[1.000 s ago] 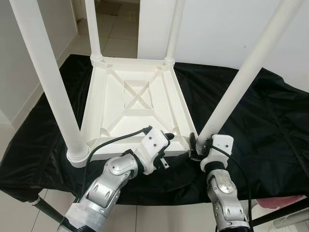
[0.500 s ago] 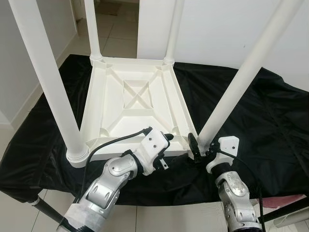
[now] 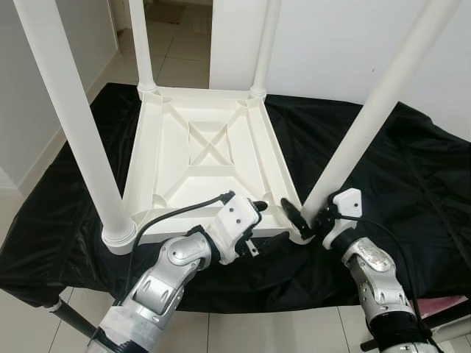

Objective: Building children table

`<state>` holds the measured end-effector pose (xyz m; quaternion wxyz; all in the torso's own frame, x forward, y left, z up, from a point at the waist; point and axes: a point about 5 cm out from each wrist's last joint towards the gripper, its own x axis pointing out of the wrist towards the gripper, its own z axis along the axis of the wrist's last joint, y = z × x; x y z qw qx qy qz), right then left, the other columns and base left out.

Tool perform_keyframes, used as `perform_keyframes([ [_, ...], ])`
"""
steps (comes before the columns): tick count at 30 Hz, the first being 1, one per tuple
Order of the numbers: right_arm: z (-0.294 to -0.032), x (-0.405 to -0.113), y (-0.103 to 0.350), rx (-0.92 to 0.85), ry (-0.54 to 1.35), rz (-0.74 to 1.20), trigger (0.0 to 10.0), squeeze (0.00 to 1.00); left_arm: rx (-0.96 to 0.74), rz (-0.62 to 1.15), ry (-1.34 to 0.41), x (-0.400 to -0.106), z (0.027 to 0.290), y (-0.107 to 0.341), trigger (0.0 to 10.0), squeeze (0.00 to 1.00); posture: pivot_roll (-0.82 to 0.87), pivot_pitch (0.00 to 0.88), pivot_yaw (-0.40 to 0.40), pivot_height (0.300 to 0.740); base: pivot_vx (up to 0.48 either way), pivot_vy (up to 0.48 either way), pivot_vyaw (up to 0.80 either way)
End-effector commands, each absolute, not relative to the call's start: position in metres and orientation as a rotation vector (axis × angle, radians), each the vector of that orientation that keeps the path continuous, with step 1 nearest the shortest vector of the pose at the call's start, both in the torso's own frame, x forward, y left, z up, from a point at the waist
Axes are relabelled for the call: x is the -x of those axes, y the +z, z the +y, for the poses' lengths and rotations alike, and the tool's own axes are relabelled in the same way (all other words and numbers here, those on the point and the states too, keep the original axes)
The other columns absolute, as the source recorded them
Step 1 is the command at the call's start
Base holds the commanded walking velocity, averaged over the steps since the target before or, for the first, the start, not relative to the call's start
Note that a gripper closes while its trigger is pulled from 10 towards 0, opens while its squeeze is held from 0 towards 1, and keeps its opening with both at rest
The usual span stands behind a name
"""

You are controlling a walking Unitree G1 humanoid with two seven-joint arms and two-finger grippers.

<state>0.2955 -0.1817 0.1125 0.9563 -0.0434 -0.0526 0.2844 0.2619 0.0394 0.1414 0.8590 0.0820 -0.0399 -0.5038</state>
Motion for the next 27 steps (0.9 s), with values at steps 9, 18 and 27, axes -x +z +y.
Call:
perform_keyframes([
  [9,-0.1887,-0.3013,0.1092,0.129,0.669,-0.063,0.0,0.0,-0.195,-0.088,-1.078,-0.2645,0.0385,0.1425,10.0,0.0,-0.01,0.0,-0.086,0.74,0.0,0.0,0.0],
  [18,-0.1902,-0.2993,0.1065,0.115,0.638,-0.048,0.6,0.0,-0.191,-0.086,-1.071,-0.264,0.0392,0.1413,10.0,0.0,-0.01,0.0,-0.089,0.74,0.0,0.0,0.0],
  [27,-0.1841,-0.2944,0.1131,0.029,0.542,-0.089,10.0,0.0,-0.188,-0.082,-1.071,-0.2633,0.0397,0.1404,10.0,0.0,-0.02,0.0,-0.09,0.74,0.0,0.0,0.0],
])
